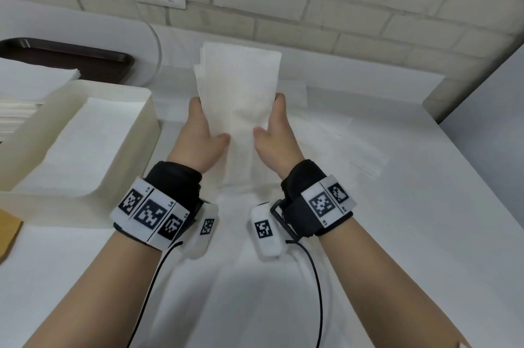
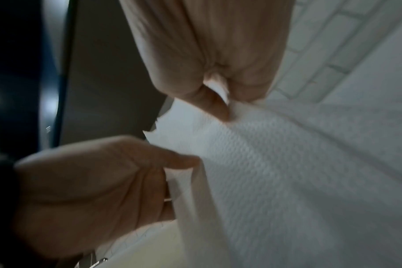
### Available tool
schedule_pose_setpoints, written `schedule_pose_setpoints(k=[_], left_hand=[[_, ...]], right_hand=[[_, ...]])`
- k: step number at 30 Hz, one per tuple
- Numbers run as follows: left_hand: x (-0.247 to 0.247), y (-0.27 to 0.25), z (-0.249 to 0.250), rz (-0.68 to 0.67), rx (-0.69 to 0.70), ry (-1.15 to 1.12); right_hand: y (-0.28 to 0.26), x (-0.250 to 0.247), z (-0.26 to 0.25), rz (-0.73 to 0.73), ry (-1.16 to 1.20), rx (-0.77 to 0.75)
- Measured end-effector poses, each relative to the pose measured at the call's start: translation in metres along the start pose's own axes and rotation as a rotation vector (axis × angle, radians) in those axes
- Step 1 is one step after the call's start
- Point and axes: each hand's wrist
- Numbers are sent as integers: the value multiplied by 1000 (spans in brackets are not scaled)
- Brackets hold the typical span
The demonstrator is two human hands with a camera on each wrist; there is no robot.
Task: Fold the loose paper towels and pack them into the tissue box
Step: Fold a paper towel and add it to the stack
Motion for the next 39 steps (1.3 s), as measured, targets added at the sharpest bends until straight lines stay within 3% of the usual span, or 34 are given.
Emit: schedule_pose_setpoints(k=[2,4,7,11,16,20,22,24,27,29,31,36,39], left_hand=[[3,-1,9,39,70,-74],[8,-1,12,81,99,-111],[12,4,4,128,19,-174],[17,5,-8,90,-159,-233],[17,6,2,194,-43,-291],[7,15,4,244,9,-277],[1,19,3,181,-82,-213],[-3,20,1,36,-146,-97],[-7,19,1,-106,-145,64],[-8,19,2,-143,-113,102],[-6,19,3,-106,-70,77],[10,18,7,46,49,-136],[17,19,2,30,-2,-230]], right_hand=[[1,4,-8,145,-11,-116],[2,8,-11,198,21,-171],[3,15,-2,116,63,-99],[0,18,12,-2,2,-9],[-5,18,0,160,51,-133],[2,10,-6,102,4,-103],[4,8,-4,101,-4,-47],[5,7,-1,112,30,25],[8,2,2,28,35,98],[8,0,2,-65,-54,67],[7,0,2,-61,-108,15],[8,12,1,111,-50,-132],[7,20,8,66,62,-72]])
Point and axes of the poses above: each hand's wrist, its own y-axis towards the middle knuckle, its own x-axis out of the palm, z = x × y, and after that the axes turned 5 degrees about -y, right-handed
